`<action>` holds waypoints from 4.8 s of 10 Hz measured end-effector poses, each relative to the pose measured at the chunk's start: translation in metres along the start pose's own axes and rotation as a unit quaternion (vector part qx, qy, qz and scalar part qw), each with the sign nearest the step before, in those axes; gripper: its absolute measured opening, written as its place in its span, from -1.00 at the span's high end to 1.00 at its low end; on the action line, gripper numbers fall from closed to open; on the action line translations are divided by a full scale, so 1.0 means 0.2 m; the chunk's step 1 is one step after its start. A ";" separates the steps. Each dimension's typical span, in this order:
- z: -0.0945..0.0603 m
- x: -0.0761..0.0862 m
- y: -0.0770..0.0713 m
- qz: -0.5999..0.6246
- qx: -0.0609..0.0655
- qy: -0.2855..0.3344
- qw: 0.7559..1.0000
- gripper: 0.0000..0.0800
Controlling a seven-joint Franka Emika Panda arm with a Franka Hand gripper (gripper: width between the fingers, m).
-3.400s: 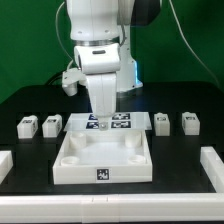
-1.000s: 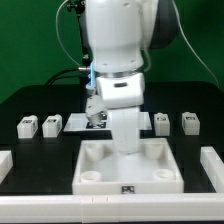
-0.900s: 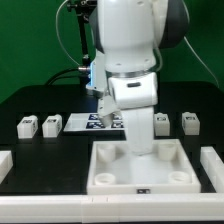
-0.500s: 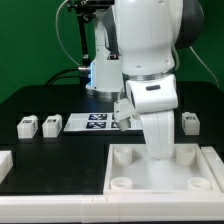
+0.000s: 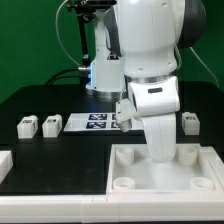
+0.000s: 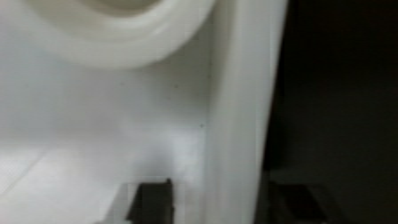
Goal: Assemble one leg
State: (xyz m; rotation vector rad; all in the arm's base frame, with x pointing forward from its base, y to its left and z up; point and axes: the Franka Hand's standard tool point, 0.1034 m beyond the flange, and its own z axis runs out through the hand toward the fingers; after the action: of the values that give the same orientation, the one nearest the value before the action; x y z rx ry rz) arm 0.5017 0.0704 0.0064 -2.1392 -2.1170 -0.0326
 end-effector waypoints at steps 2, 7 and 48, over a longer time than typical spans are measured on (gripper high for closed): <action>0.00 0.00 0.00 0.000 -0.001 0.000 1.000 -0.17; -0.01 0.00 0.01 0.000 -0.003 0.000 1.000 -0.62; 0.10 0.53 -0.69 0.649 0.266 -0.299 0.647 0.28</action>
Offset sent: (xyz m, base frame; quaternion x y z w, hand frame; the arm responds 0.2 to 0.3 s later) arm 0.0000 0.0000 0.0000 0.0000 0.0000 0.0000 1.0000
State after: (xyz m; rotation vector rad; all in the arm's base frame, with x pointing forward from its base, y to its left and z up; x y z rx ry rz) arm 0.3652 0.1791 0.0097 -2.7783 -0.0514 1.3410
